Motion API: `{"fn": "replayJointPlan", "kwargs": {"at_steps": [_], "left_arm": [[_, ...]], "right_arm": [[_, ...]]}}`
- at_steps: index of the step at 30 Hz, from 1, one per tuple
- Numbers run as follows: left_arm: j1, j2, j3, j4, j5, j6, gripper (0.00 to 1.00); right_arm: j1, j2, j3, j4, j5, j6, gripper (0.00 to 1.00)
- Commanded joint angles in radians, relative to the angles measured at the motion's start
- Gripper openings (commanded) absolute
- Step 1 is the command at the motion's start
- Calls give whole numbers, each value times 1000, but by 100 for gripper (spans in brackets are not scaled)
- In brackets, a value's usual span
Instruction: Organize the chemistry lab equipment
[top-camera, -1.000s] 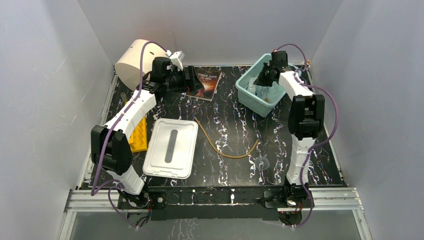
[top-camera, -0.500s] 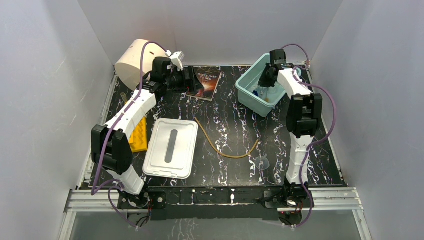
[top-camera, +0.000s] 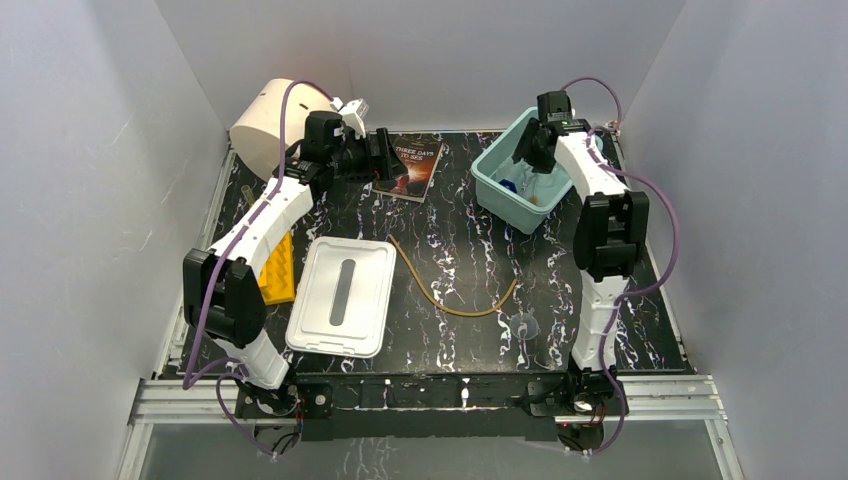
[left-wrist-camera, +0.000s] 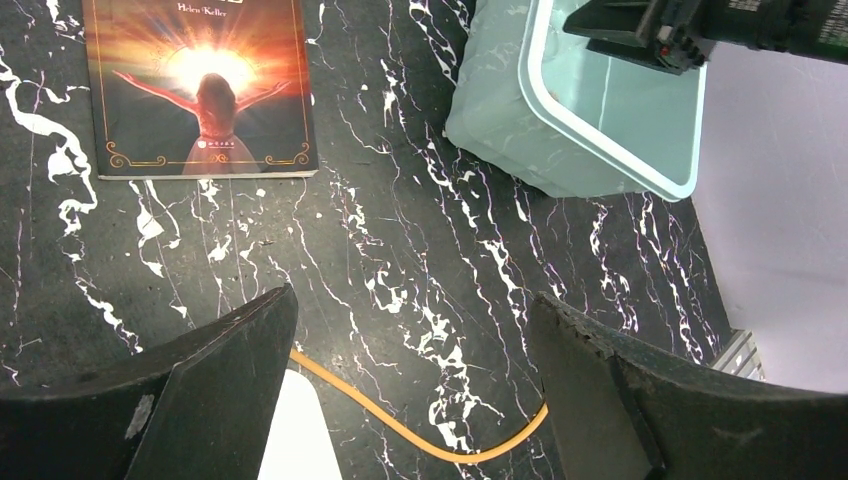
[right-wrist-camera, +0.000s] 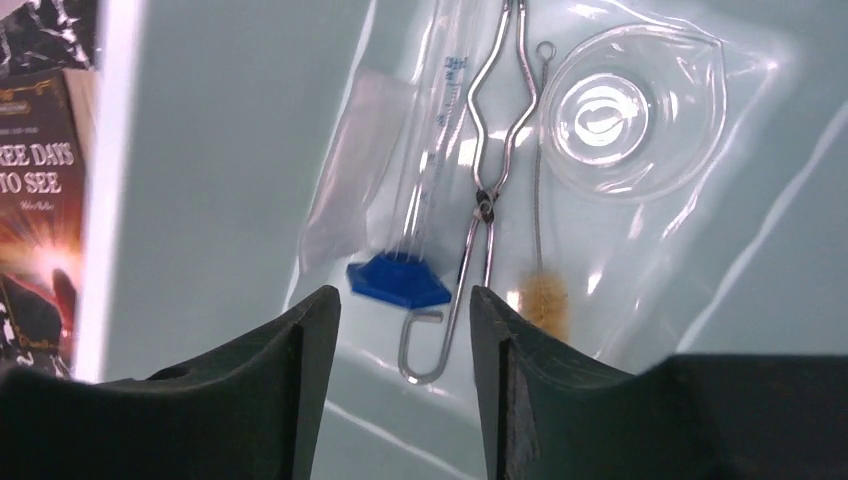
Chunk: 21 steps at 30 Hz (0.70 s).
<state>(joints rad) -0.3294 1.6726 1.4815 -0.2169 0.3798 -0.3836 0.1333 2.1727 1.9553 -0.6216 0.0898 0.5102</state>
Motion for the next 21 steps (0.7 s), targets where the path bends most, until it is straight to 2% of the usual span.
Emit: {"fn": "replayJointPlan", "kwargs": {"at_steps": [1,10,13,16,21], "left_arm": [[-2,-43,13,11,-12,-1,85],[-1,-70,-15,-7,-100,-3,86],[-1,-67,-14,-9,-115,-4,86],[0,-60,-5,-17,-112,-14,86],[-2,-47,-3,-2,-96,-44,85]], "right_arm": [[59,-177,-9,-23,99,-32,60],[158,-436,-181,-53,135,-124,62],[185,-539,-230,-132,144,-141,64],[191,-618,-241,-279,54,-128,64],[231,-728,-374,-458,9,-39,64]]}}
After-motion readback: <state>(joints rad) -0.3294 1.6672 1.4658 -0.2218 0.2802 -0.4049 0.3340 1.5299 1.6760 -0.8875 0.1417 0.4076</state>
